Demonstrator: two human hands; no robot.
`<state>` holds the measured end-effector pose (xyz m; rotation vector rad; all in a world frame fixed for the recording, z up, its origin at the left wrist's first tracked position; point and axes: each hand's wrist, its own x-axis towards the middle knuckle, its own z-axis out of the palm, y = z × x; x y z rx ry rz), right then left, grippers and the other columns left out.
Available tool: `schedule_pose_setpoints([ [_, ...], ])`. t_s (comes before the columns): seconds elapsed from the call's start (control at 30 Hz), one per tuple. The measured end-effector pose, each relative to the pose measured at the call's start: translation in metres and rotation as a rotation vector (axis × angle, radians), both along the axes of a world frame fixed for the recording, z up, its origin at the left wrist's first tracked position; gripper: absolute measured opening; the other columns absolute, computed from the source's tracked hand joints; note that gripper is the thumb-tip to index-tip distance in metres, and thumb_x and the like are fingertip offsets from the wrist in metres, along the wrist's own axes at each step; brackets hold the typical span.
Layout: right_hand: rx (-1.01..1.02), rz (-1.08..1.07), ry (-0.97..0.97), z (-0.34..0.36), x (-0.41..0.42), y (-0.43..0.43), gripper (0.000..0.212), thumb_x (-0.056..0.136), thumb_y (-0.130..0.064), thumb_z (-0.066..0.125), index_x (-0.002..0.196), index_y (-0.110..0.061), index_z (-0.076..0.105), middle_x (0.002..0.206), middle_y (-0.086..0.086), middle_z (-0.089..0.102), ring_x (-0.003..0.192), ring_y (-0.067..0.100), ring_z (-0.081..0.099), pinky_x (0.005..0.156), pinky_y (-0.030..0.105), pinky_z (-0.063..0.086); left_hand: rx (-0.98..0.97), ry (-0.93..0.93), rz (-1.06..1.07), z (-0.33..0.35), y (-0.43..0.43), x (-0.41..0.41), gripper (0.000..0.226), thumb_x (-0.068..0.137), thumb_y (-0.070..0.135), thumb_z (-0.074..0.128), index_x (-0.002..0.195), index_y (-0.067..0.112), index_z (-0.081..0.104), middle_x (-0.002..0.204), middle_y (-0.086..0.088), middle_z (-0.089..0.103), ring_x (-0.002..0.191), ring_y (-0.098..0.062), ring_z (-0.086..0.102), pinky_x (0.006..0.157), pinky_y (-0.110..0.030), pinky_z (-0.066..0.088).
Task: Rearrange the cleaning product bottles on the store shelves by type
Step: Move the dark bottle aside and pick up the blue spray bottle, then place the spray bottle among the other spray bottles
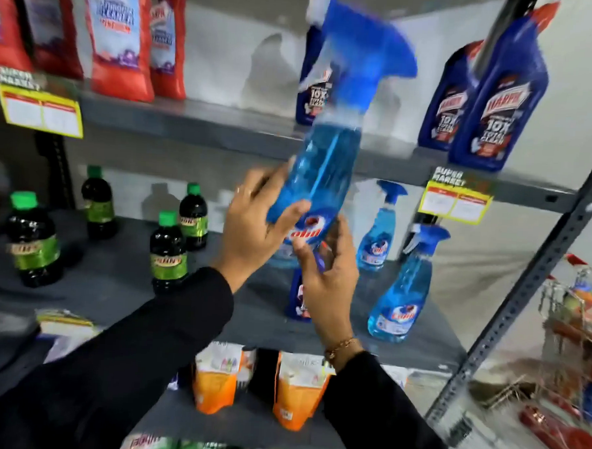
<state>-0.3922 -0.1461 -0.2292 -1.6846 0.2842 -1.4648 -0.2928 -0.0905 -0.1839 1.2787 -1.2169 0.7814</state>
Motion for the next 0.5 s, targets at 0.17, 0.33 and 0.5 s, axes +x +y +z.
schedule_pose_setpoints([
  [0.17, 0.130, 0.121, 0.256, -0.081, 0.030, -0.012, 0.047, 0.081, 0.003, 0.064, 0.116, -0.024, 0.048, 0.114, 0.000, 0.062, 0.106, 0.011, 0.062, 0.092, 0.033, 0.052, 0.329, 0.138, -0.007, -0.099, 0.015, 0.041, 0.055, 0.091, 0.044, 0.044, 0.122, -0.001, 0.052, 0.114, -0.023, 0.060, 0.108, -0.017, 0.048, 0.091, -0.010, 0.032],
  [0.33, 0.272, 0.069, 0.487, -0.117, 0.067, -0.028, 0.039, 0.078, 0.000, 0.068, 0.111, -0.010, 0.050, 0.110, 0.015, 0.066, 0.102, 0.029, 0.065, 0.090, 0.048, 0.053, 0.562, 0.432, -0.064, -0.146, 0.005, 0.079, 0.047, 0.091, 0.035, 0.051, 0.132, 0.013, 0.045, 0.135, -0.012, 0.052, 0.117, 0.001, 0.040, 0.085, 0.008, 0.020],
  [0.5, 0.280, -0.006, 0.632, -0.127, 0.093, -0.047, 0.033, 0.080, -0.007, 0.068, 0.108, -0.003, 0.051, 0.112, 0.018, 0.067, 0.102, 0.031, 0.064, 0.083, 0.033, 0.048, 0.662, 0.548, -0.044, -0.168, -0.012, 0.107, 0.047, 0.092, 0.031, 0.052, 0.135, 0.014, 0.042, 0.142, -0.008, 0.044, 0.121, -0.002, 0.034, 0.084, 0.011, 0.013],
])
